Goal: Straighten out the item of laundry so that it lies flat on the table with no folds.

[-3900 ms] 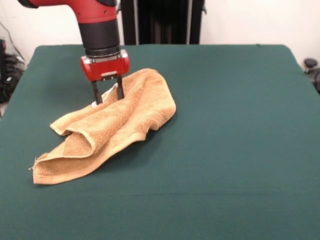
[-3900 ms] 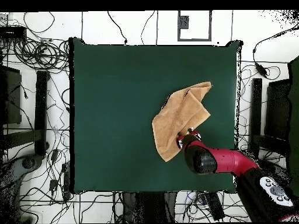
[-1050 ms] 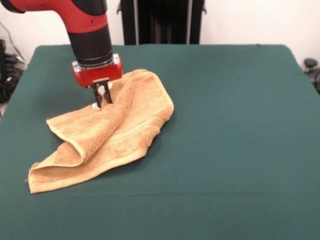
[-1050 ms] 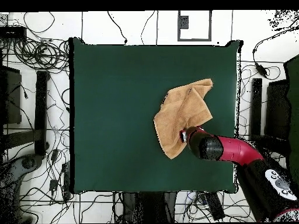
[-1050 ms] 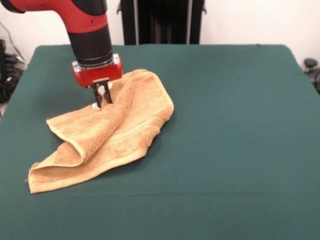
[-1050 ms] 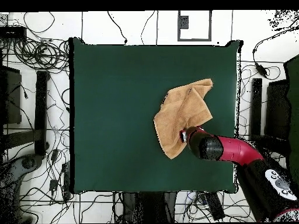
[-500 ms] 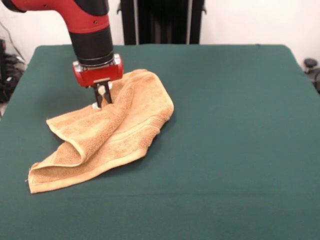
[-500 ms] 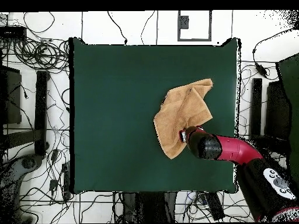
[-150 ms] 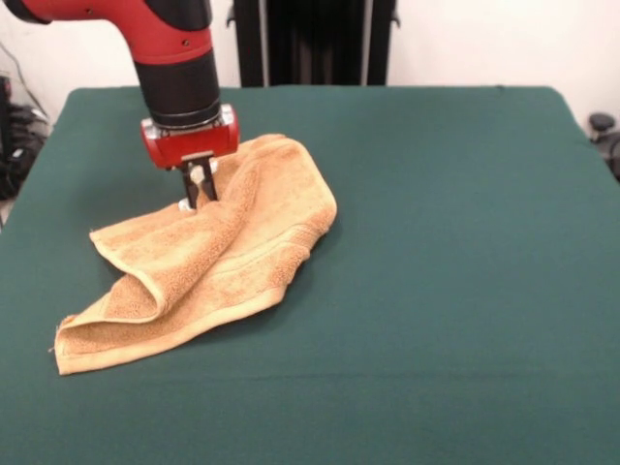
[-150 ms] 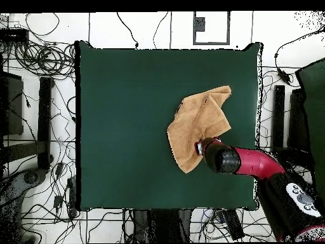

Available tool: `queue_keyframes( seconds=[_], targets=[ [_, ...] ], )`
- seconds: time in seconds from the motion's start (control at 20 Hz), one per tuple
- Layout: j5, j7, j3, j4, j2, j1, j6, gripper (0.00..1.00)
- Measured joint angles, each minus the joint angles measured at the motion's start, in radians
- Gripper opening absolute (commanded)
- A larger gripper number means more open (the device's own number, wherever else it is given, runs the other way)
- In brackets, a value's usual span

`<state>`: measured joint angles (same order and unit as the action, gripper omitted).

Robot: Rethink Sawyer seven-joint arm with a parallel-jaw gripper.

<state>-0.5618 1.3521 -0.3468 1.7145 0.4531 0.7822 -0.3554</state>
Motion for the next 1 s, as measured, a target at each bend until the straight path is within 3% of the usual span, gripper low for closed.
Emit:
queue_keyframes(
  seconds=[1.0],
  targets=[
    [0.014, 0.0, -0.003, 0.004, -0.002, 0.009, 0.001, 0.0]
  ],
)
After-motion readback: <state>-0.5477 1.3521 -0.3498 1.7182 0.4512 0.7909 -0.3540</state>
